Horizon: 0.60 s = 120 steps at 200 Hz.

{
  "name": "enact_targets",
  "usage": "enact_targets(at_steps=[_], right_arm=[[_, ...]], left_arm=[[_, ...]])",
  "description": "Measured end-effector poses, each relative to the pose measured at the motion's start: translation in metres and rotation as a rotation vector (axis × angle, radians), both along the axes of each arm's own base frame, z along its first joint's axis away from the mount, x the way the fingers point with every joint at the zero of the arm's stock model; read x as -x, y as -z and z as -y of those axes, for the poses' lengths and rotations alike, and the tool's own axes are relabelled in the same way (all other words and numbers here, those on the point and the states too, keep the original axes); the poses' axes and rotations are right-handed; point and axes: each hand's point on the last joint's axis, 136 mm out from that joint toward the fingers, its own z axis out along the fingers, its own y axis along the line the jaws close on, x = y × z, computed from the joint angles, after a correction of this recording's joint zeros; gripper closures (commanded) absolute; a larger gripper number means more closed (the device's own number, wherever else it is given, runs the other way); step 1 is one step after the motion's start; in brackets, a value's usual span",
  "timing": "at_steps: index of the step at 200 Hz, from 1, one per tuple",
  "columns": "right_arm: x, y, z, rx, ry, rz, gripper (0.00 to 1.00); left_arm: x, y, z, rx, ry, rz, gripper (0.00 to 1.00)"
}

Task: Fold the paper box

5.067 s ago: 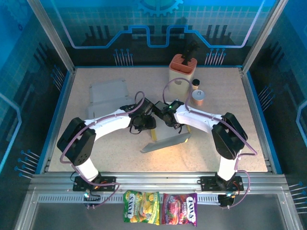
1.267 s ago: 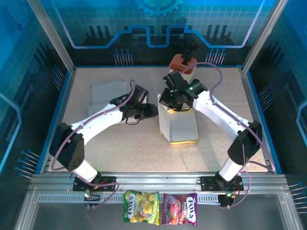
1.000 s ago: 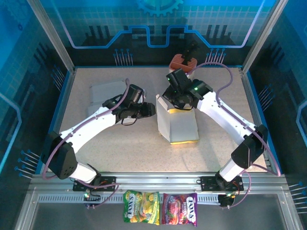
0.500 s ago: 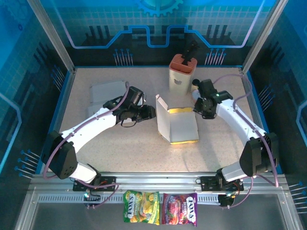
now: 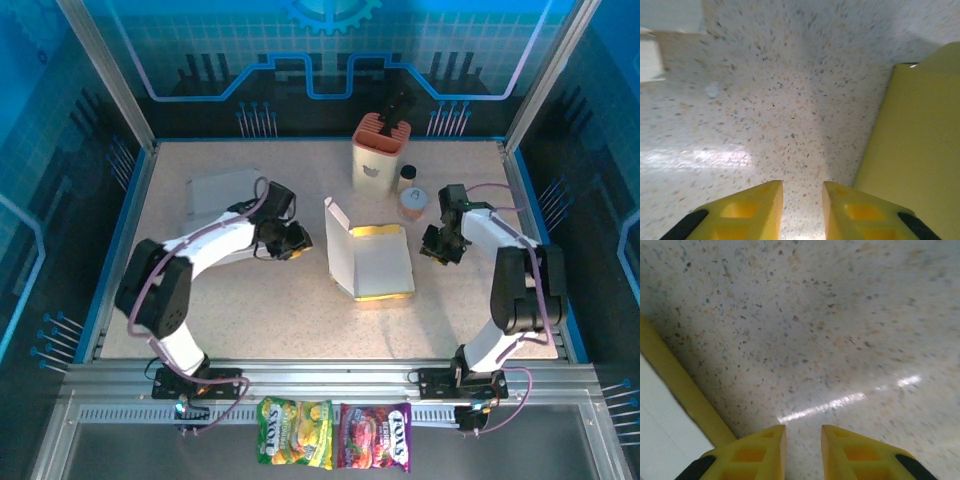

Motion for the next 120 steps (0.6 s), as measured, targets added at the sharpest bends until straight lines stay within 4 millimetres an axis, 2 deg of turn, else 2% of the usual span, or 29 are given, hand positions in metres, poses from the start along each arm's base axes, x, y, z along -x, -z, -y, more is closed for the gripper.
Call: enact_targets(at_steps=[25,64,120], right_arm=[[-0.008,0.012,-0.006,-0.053,-0.021,0.001,0.75],[-0.021,0.016,-0.023,-0.15,-0.066,0.041,0.75],[-0.028,0.016,-0.041,-0.247,-0.098,0.073,0.76]], left_arm=[[-0.006,0.018,0.023,0.015,0.038,-0.031,0.75],[-0.023,0.021,0.053,0.068,0.079,0.0,0.76],[-0.034,0.04,0.066,0.106,0.068,-0.017,0.77]])
